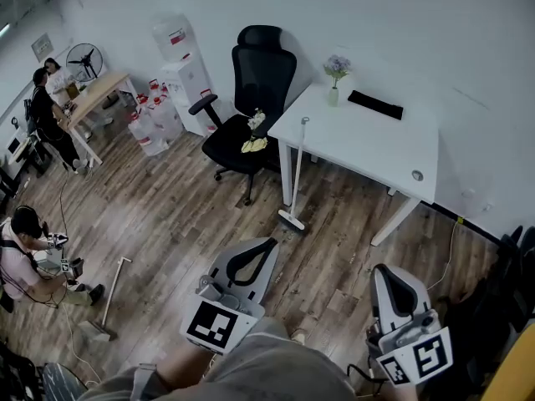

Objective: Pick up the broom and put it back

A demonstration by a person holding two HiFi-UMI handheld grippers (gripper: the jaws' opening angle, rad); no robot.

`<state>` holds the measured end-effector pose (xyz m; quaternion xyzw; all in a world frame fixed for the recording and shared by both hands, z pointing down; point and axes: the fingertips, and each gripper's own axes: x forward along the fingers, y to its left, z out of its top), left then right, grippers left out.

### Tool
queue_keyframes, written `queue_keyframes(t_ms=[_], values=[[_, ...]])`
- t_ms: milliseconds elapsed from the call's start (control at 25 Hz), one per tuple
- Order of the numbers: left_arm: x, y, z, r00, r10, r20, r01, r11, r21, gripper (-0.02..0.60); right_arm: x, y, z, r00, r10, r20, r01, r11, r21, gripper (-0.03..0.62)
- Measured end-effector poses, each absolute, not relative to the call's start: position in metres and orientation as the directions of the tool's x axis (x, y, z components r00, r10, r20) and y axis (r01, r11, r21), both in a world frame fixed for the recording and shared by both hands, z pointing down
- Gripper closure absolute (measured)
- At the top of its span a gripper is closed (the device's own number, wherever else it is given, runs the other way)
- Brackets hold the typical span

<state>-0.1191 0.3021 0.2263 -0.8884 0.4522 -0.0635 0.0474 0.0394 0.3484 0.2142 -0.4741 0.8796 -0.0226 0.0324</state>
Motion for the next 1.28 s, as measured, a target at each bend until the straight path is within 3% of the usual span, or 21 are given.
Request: queue_keyframes(t_ms=[80, 160, 200, 480, 800, 1280], values=[[-0.119, 0.302, 0.226, 0.557, -0.829, 0.049, -0.822, -0.559, -0.106, 0.558, 0.047, 0.349, 0.215, -0.549, -0.835, -0.037, -0.832, 0.55, -0.072, 0.563], [-0.118, 0.303, 0.231, 0.557, -0.828, 0.056, -0.822, -0.56, -0.105, 0.44, 0.054, 0.349, 0.217, -0.543, -0.839, -0.034, -0.836, 0.544, -0.079, 0.563], [-0.118, 0.301, 0.232, 0.558, -0.828, 0.054, -0.82, -0.56, -0.116, 0.431, 0.057, 0.349, 0.219, -0.541, -0.84, -0.032, -0.836, 0.542, -0.084, 0.565], [-0.122, 0.277, 0.237, 0.529, -0.848, 0.035, -0.839, -0.529, -0.128, 0.414, 0.068, 0.334, 0.223, -0.569, -0.817, -0.09, -0.811, 0.576, -0.101, 0.565], [-0.124, 0.216, 0.256, 0.538, -0.841, 0.054, -0.834, -0.541, -0.108, 0.414, 0.068, 0.273, 0.236, -0.567, -0.822, -0.044, -0.819, 0.569, -0.076, 0.565], [-0.135, 0.051, 0.297, 0.578, -0.795, 0.184, -0.792, -0.601, -0.107, 0.403, 0.042, 0.118, 0.275, -0.538, -0.84, 0.07, -0.839, 0.526, -0.141, 0.563]])
